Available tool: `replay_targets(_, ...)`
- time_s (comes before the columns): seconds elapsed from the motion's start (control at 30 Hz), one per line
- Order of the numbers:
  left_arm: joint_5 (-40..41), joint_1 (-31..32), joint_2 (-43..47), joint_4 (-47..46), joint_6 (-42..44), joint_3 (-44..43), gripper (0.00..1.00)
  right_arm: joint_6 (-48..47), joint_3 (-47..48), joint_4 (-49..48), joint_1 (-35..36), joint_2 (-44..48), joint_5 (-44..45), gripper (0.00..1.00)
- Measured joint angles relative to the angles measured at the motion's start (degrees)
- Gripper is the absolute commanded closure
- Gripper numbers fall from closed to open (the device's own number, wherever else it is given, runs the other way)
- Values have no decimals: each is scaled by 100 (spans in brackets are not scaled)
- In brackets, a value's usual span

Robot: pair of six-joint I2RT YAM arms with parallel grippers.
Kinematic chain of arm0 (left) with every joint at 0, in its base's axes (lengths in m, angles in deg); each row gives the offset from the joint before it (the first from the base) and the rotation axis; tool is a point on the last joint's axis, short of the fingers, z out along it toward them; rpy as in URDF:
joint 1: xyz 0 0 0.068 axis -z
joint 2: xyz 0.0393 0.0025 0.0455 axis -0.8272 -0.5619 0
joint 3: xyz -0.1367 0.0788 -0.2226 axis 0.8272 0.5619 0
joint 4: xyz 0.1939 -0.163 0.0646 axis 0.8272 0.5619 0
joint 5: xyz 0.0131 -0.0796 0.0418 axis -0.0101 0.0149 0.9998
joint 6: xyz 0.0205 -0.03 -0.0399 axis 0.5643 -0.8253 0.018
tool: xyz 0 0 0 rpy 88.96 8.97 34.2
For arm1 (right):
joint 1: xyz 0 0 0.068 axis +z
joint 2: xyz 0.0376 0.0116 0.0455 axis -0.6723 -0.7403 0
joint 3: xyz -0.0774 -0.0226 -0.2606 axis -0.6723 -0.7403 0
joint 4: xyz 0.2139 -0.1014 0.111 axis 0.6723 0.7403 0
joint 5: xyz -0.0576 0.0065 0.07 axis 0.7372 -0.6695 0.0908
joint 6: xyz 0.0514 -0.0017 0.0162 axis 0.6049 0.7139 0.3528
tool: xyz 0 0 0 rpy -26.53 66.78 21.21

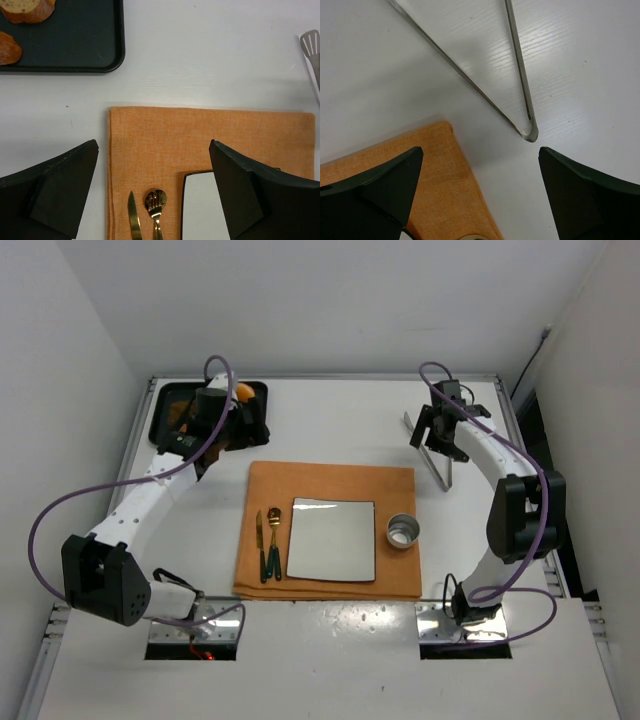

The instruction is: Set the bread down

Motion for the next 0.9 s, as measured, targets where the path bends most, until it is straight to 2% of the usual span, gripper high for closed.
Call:
replay_targets(0.4, -39, 0, -55, 13, -2, 0, 0, -195, -334, -96, -7, 2, -61, 0)
replay_targets(0.63, -66, 0, -103, 37, -2, -42, 0, -584, -330, -326, -256, -37, -337, 0)
replay_targets(0.9, -79, 0, -297, 39, -2, -66, 0, -1340, 17, -398, -472, -942, -592, 0)
